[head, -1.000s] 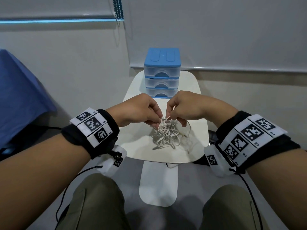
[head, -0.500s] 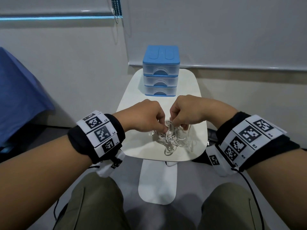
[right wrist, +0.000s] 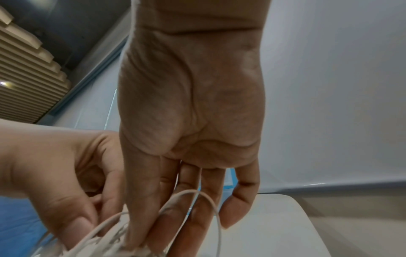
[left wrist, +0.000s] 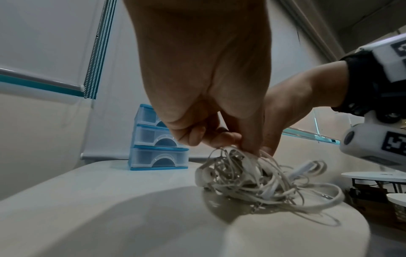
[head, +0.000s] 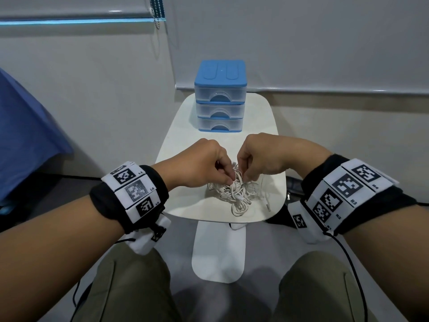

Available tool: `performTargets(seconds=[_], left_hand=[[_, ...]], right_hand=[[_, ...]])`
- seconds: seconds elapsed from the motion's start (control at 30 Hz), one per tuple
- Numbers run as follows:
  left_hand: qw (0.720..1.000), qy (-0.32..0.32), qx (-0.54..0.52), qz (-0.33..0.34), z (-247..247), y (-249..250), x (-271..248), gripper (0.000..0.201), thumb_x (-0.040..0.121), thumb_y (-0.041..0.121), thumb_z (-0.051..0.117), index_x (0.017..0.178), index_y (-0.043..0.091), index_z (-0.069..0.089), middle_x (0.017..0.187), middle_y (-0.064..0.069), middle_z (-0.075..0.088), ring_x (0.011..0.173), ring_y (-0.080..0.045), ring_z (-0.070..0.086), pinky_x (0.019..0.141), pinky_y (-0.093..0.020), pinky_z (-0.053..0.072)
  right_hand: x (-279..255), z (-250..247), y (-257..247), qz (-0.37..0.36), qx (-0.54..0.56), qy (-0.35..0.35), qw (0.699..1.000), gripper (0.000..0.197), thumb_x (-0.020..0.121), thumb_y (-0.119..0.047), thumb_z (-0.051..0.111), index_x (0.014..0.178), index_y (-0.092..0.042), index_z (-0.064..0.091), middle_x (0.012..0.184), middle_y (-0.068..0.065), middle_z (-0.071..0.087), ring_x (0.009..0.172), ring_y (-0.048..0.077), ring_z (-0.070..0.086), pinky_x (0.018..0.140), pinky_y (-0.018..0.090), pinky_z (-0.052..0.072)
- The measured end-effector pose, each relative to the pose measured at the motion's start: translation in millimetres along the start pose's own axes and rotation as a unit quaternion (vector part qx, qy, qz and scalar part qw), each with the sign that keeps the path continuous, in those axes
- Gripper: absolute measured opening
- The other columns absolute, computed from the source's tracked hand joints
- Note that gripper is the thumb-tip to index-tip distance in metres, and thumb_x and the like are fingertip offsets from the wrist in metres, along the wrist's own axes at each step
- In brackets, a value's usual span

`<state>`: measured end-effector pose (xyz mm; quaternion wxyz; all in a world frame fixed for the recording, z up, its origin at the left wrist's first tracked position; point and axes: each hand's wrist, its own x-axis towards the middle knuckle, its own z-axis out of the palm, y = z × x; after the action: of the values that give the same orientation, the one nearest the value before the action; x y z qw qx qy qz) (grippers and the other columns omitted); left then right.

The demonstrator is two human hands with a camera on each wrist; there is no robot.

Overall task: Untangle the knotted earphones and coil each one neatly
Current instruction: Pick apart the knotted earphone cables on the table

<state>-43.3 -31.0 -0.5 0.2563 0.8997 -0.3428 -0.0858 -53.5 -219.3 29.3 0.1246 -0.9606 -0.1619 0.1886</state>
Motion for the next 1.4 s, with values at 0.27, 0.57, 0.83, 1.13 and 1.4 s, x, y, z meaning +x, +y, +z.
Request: performTargets(seconds=[0.27, 0.57, 0.83, 1.13, 1.4], left_hand=[[0.999, -0.002, -0.012, -0.05, -7, -9, 1, 0.009, 0.085, 0.018, 0.083, 0.093, 0.023, 0.085, 0.059, 0.02, 0.065, 0.056, 0.002, 0.055, 0.058, -0.01, 0.038], [0.985, 0.006, -0.11, -0.13, -6, -13, 3, 0.002, 0.083, 0.018, 0.084, 0.083, 0.02, 0.085, 0.068, 0.006, 0.073, 0.062, -0.006, 0.054, 0.062, -0.02, 0.046], [0.986, -0.092, 0.001, -0.139, -8, 3, 14, 0.013, 0.083, 0.012, 0.08, 0.093, 0.021, 0.081, 0.054, 0.022, 0.062, 0.053, 0.005, 0.055, 0.059, -0.014, 0.043], [0.989, -0.084, 0.012, -0.122, -5, 3, 13, 0.007, 0.086, 0.02, 0.08, 0.081, 0.023, 0.075, 0.059, 0.013, 0.059, 0.057, -0.005, 0.054, 0.065, -0.023, 0.047], [0.991, -0.024, -0.022, -0.133, -4, 6, 11, 0.007, 0.086, 0.024, 0.075, 0.082, 0.019, 0.072, 0.075, 0.006, 0.068, 0.068, -0.01, 0.06, 0.068, -0.026, 0.05]], right_hand=[[15, 14, -3, -0.009, 0.024, 0.069, 0.997, 0.007, 0.091, -0.023, 0.071, 0.088, -0.017, 0.074, 0.076, -0.008, 0.069, 0.081, 0.017, 0.066, 0.071, 0.03, 0.05], [25, 17, 9, 0.001, 0.193, -0.016, 0.981, 0.018, 0.092, -0.003, 0.067, 0.077, -0.013, 0.068, 0.072, 0.002, 0.07, 0.067, 0.015, 0.061, 0.066, 0.026, 0.05], [20, 24, 27, 0.01, 0.325, -0.056, 0.944, 0.02, 0.092, 0.006, 0.065, 0.079, -0.008, 0.069, 0.069, 0.003, 0.068, 0.063, 0.012, 0.063, 0.063, 0.021, 0.051], [19, 22, 30, 0.007, 0.34, -0.066, 0.938, 0.016, 0.093, 0.005, 0.065, 0.082, -0.005, 0.07, 0.07, 0.004, 0.069, 0.062, 0.01, 0.064, 0.063, 0.02, 0.052], [14, 16, 40, 0.003, 0.349, -0.041, 0.936, 0.007, 0.095, -0.004, 0.069, 0.088, -0.006, 0.07, 0.085, 0.011, 0.073, 0.077, 0.018, 0.066, 0.081, 0.036, 0.054]])
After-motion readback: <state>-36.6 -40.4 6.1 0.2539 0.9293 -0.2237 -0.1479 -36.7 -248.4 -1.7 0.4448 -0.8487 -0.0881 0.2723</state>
